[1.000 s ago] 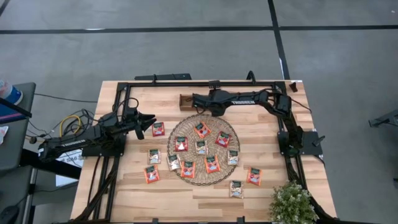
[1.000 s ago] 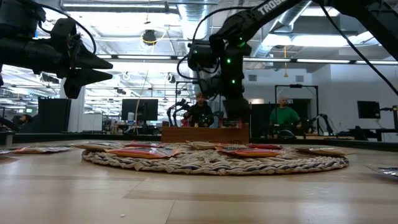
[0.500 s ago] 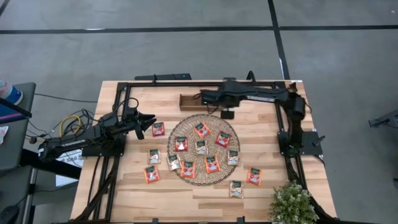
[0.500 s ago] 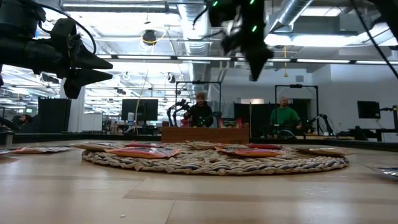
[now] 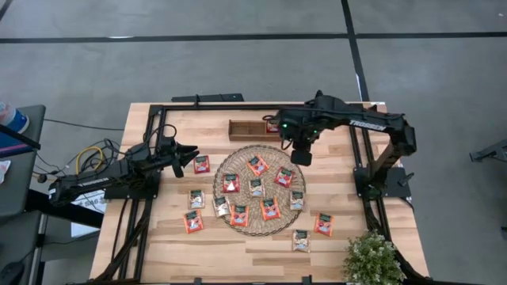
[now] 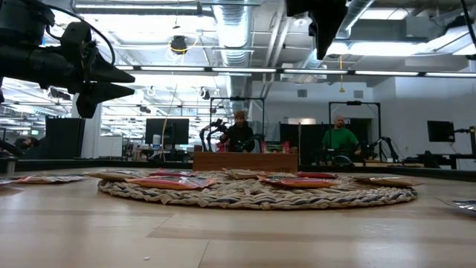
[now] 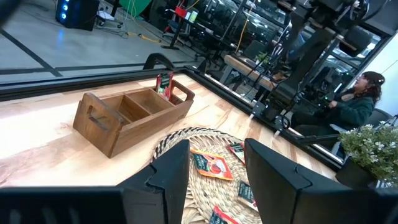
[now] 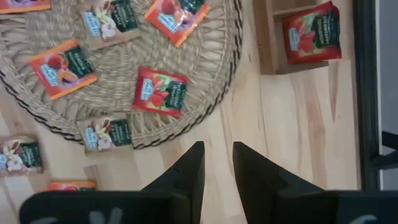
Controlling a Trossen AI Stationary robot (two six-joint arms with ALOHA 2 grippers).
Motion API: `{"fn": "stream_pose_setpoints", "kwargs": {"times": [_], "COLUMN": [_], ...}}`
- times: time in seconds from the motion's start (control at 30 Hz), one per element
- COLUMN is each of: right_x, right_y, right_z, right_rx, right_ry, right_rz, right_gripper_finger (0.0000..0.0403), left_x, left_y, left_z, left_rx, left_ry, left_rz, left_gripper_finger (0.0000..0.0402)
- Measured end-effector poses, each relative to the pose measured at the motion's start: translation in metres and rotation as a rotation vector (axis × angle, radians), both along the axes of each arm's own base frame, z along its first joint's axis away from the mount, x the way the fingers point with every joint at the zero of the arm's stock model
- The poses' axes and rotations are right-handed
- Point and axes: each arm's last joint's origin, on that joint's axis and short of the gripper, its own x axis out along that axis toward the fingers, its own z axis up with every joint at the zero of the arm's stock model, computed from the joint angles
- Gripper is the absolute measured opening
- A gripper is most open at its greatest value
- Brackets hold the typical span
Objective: Pick & Place Tea
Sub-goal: Put the red tea bag into the right section of the wooden organizer
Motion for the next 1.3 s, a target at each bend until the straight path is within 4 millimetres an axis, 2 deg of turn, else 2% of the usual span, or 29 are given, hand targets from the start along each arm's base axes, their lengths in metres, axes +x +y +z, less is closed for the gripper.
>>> {"fn": "stream_pose_setpoints", "kwargs": {"times": [0.17,0.3,0.53,0.67,0.77,1.0,1.3], "right_x": [0.008,0.012,0.001,0.001,0.007,0.017,0.011], "right_y": [0.002,0.000,-0.002,-0.002,0.000,-0.001,0.000], "right_z": [-0.010,-0.022,-0.068,-0.096,-0.112,-0.138,-0.164], "right_rx": [0.054,0.080,0.132,0.168,0.183,0.150,0.150], "right_ry": [0.029,0.071,0.178,0.120,0.052,0.024,0.010], "right_rz": [0.013,0.020,0.006,-0.014,-0.025,-0.012,-0.035], "right_gripper_finger": [0.0085,0.0111,0.0169,0.0186,0.0191,0.0188,0.0169], "left_x": [0.000,0.000,0.000,0.000,0.000,0.000,0.000], "left_y": [0.000,0.000,0.000,0.000,0.000,0.000,0.000], "left_z": [0.000,-0.001,-0.001,-0.001,-0.001,-0.001,-0.001], "left_rx": [0.000,-0.003,-0.003,-0.003,-0.003,-0.003,-0.003], "left_ry": [0.001,0.008,0.008,0.008,0.008,0.007,0.008], "left_rz": [0.000,0.000,0.000,0.000,0.000,0.000,0.000], "left_gripper_finger": [0.0146,0.0146,0.0146,0.0146,0.0146,0.0146,0.0146]}}
